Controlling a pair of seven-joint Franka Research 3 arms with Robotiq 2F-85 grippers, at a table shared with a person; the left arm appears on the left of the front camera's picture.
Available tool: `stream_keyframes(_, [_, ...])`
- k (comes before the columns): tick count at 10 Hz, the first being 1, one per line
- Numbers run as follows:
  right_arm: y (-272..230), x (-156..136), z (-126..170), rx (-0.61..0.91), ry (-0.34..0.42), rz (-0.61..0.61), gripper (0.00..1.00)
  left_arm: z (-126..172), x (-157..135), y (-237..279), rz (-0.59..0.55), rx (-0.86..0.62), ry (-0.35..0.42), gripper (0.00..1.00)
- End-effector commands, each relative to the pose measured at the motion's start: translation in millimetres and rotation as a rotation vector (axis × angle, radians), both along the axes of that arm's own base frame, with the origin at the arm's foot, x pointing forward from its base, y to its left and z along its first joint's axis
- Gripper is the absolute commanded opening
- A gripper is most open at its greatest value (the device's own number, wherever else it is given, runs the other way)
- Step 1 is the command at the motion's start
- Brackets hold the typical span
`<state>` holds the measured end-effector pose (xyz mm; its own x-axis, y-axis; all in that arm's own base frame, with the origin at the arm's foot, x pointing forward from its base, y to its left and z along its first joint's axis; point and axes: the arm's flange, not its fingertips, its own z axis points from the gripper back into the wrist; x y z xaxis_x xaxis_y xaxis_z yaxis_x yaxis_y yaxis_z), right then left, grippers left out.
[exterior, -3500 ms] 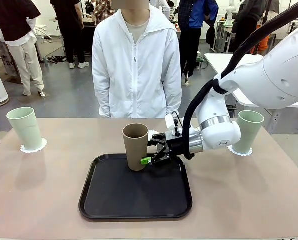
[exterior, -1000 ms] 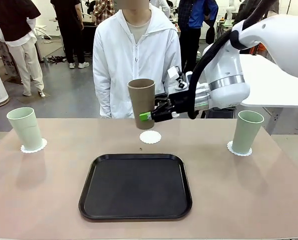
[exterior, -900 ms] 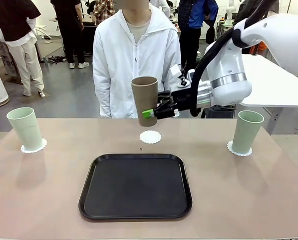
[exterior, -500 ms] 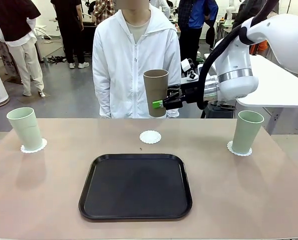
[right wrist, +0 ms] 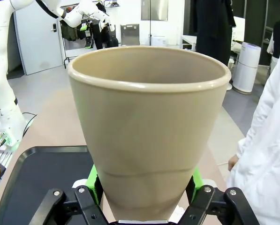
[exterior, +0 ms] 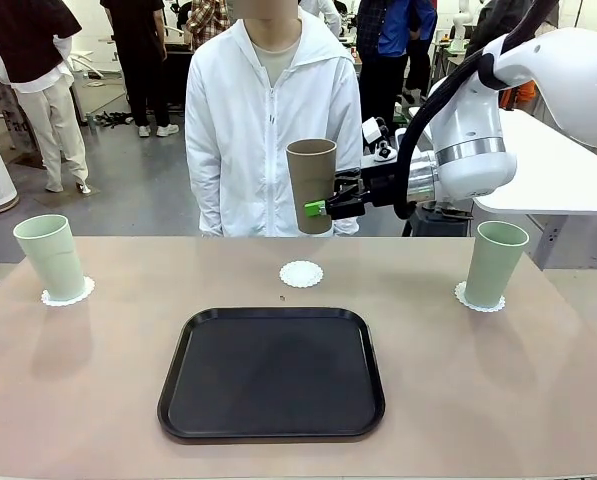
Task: Place coasters on the table and set cups on them.
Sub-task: Take one Reusable plastic cup from the Flat Tray and place it on a coaster set by the human.
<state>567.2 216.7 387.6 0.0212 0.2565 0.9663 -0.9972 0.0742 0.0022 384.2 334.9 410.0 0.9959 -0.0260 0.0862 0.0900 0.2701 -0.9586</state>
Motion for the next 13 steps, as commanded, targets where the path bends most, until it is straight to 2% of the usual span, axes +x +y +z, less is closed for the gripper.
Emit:
stream_keyframes(1, [-3,7,-9,0.061,0.021,0.090,0.82,2,-1,0,0.001,0.005,0.005,1.00])
stream_keyframes(3, [-10,31,-27,0.126,0.005,0.128,0.82,2,-1,0,0.001,0.005,0.005,1.00])
stream_keyframes(5, [-13,48,-44,0.130,0.002,0.158,0.82,2,-1,0,0.001,0.005,0.005,1.00])
stream_keyframes(8, [-11,67,-73,0.091,0.009,0.162,0.82,2,-1,0,0.001,0.005,0.005,1.00])
stream_keyframes(13, [-4,94,-110,0.113,0.042,0.272,0.82,2,-1,0,0.001,0.005,0.005,1.00])
